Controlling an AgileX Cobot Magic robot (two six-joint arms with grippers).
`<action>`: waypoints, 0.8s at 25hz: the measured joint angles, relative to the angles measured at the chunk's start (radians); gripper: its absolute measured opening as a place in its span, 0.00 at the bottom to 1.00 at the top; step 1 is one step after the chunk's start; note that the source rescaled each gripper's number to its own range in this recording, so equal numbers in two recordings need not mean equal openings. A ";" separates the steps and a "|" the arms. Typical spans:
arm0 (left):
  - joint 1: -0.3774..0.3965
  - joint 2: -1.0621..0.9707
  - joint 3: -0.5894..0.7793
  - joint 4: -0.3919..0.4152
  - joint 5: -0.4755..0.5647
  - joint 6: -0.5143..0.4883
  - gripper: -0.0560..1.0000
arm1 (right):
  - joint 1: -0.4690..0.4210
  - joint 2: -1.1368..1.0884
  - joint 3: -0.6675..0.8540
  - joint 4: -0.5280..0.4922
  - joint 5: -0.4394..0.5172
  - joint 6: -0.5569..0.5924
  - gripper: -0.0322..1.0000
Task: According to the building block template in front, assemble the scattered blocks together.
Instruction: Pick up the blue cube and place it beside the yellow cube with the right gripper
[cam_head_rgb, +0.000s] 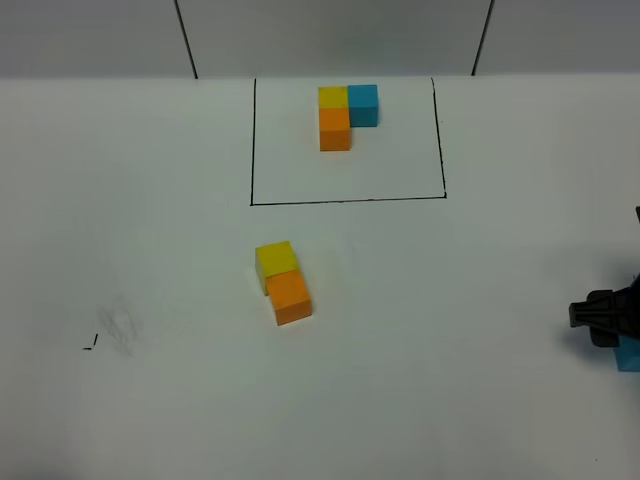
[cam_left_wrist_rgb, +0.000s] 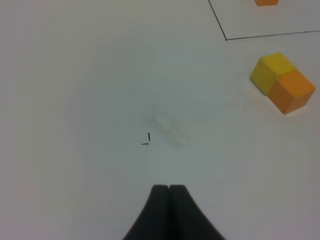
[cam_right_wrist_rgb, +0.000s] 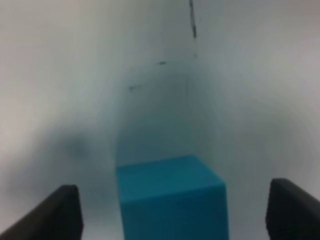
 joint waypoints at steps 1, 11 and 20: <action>0.000 0.000 0.000 0.000 0.000 0.000 0.05 | 0.000 0.000 0.000 0.000 0.000 0.003 0.81; 0.000 0.000 0.000 0.000 0.000 0.000 0.05 | 0.000 -0.011 0.033 -0.014 -0.040 0.023 0.55; 0.000 0.000 0.000 0.000 0.000 0.000 0.05 | -0.001 -0.020 0.056 -0.032 -0.070 0.027 0.55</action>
